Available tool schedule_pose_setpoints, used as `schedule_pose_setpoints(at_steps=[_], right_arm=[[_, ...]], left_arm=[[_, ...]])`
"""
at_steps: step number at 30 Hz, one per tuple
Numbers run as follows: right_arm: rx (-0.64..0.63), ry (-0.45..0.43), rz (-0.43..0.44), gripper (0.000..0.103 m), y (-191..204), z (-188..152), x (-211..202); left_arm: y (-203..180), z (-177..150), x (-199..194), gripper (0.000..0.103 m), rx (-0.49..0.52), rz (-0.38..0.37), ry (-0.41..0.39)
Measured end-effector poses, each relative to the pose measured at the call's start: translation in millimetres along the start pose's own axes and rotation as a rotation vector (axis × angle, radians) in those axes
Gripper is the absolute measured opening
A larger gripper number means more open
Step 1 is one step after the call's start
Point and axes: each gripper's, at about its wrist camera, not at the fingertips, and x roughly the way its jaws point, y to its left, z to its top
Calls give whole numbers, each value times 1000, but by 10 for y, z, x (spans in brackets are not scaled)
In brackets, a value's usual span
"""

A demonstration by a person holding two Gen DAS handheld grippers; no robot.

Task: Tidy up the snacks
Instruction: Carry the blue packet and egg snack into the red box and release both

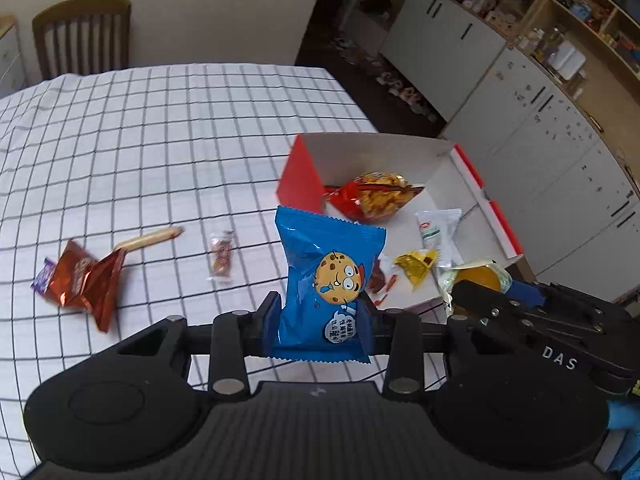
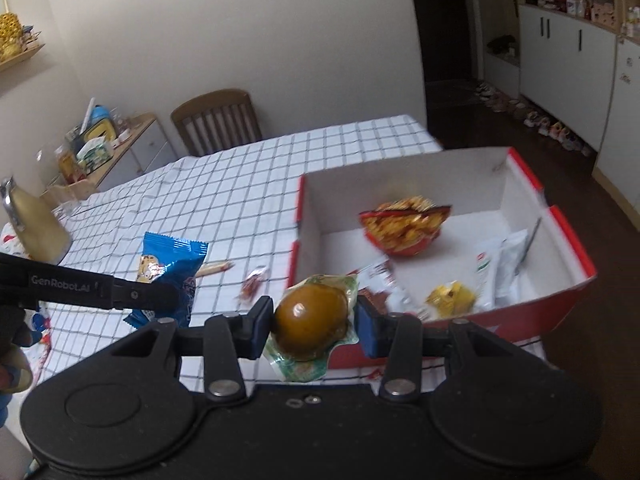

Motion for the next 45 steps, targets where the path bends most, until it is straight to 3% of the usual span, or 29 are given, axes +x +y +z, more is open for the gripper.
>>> schedule_pose_setpoints(at_steps=[12, 19, 33, 45], right_arm=[[50, -26, -105, 42, -461, 190, 52], [67, -39, -172, 42, -683, 317, 134], [162, 49, -245, 42, -1162, 351, 556], [221, 97, -280, 42, -1323, 461, 879]], left_arm=[[-447, 298, 310, 38, 76, -19, 30], [-620, 453, 530, 38, 116, 8, 40], [-898, 638, 1163, 38, 136, -3, 108], [-1069, 590, 1640, 38, 162, 7, 171]])
